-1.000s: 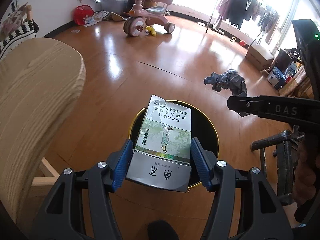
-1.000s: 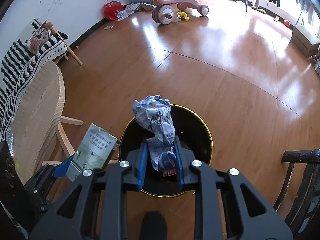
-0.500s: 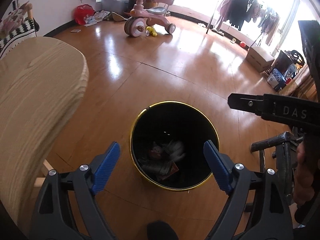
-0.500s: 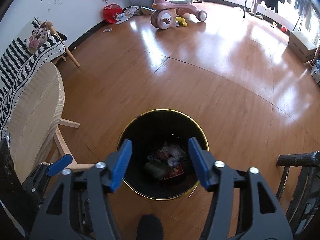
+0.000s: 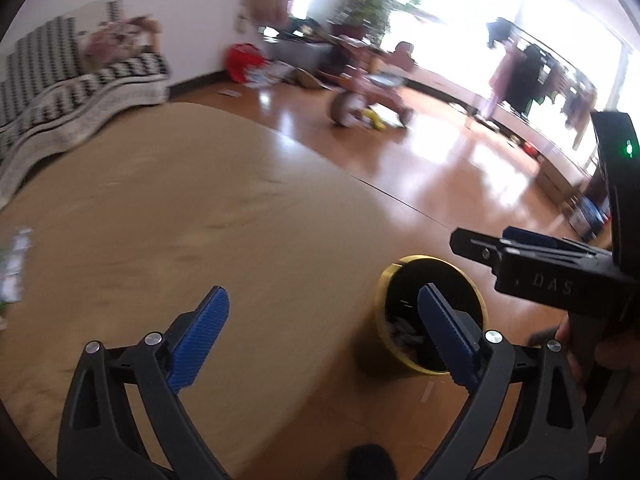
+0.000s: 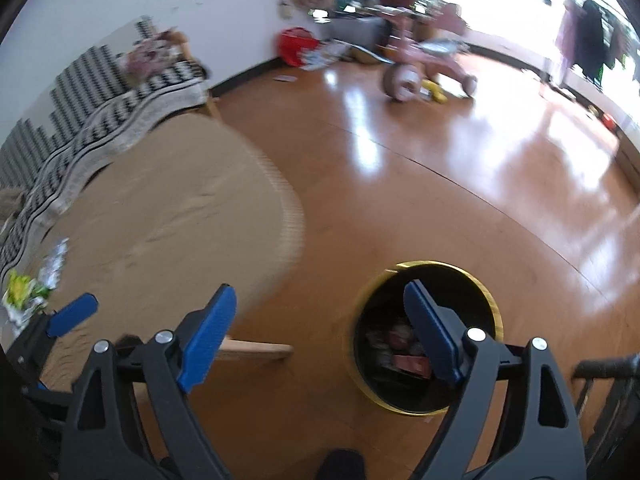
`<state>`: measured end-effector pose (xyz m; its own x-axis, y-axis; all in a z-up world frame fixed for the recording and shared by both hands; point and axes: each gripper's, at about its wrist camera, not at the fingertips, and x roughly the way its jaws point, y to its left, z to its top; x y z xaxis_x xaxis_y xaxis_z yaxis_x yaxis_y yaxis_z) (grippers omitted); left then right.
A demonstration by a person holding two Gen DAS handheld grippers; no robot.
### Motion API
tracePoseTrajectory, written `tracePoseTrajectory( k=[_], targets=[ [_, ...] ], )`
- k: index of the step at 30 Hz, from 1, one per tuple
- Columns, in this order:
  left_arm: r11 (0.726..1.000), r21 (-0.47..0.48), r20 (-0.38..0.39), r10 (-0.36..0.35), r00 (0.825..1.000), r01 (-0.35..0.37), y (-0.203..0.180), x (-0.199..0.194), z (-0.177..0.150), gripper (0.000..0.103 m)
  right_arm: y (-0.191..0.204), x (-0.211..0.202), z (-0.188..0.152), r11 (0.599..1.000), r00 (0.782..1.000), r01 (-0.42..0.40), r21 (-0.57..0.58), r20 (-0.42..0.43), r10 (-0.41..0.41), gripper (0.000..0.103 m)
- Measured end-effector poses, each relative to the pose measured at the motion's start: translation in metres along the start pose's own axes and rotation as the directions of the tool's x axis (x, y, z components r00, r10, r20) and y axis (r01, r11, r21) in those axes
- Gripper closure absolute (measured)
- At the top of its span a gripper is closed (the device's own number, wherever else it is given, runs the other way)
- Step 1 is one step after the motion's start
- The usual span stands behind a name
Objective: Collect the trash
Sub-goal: 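Grasp the clear plastic bag with the left tool while the right tool grasps the red ribbon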
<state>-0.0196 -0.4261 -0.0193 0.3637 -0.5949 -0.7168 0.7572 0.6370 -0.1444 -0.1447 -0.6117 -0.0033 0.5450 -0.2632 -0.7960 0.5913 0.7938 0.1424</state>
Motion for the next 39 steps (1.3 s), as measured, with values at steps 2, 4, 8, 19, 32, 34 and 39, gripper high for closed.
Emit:
tracePoseTrajectory(
  k=[2,4,8,19,32,34,39],
  targets=[
    [0.999,-0.028,0.023,0.045,0.999,-0.044,0.031,-0.024,-0.003,0.01,0.04,0.0,0.002,0.998,0.999,-0.034,-0.048,0.007,0.034,0.018],
    [0.992,-0.074,0.045,0.107,0.993,-0.103,0.072,-0.054,-0.008,0.01,0.077,0.0,0.002,0.993,0.998,-0.066,-0.094,0.009,0.067,0.018],
    [0.967,-0.165,0.065,0.209,0.976,-0.196,0.139,-0.101,-0.029,0.01,0.171,0.002,-0.007,0.966,0.988,-0.152,-0.21,-0.007,0.154,0.018],
    [0.77,-0.497,-0.028,0.448,0.894,-0.401,0.337,-0.209,-0.126,0.01,0.364,0.011,-0.073,0.811,0.929,-0.369,-0.454,-0.151,0.338,0.018],
    [0.703,-0.618,-0.063,0.403,0.913,-0.353,0.394,-0.213,-0.146,0.01,0.471,0.022,-0.164,0.577,0.86,-0.504,-0.643,-0.311,0.404,0.018],
    [0.701,-0.617,-0.067,0.405,0.912,-0.357,0.393,-0.211,-0.149,0.01,0.479,0.028,-0.171,0.567,0.858,-0.509,-0.648,-0.325,0.399,0.022],
    [0.704,-0.609,-0.083,0.403,0.911,-0.367,0.392,-0.203,-0.151,0.01,0.493,0.032,-0.183,0.534,0.879,-0.467,-0.704,-0.309,0.362,0.053]
  ],
)
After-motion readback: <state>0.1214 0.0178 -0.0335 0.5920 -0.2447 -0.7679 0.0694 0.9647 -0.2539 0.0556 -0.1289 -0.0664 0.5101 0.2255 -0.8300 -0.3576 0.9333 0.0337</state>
